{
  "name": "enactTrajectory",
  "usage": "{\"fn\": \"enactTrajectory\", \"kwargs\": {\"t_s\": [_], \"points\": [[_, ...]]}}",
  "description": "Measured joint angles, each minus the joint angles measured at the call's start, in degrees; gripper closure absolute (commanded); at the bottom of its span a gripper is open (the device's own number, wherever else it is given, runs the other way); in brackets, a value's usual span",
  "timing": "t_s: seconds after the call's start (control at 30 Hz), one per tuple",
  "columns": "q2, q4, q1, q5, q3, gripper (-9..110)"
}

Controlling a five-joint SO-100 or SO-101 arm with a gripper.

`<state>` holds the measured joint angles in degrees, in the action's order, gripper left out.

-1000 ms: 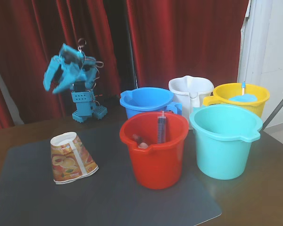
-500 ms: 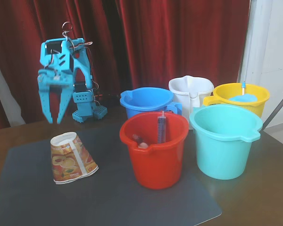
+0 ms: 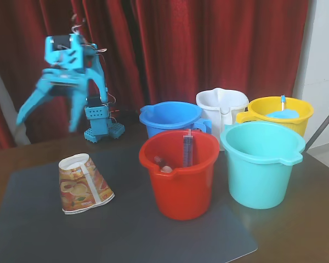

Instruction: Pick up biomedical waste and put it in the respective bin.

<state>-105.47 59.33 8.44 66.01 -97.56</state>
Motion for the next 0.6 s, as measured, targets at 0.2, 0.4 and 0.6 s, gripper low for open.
{"fn": "enactTrajectory", "kwargs": {"t_s": [0.2, 0.4, 0.6], "points": [[2.37, 4.66, -5.36, -9.84, 0.35, 38], [11.34, 15.21, -6.42, -15.73, 10.11, 33], [21.09, 23.29, -6.86, -20.57, 21.27, 15]]}}
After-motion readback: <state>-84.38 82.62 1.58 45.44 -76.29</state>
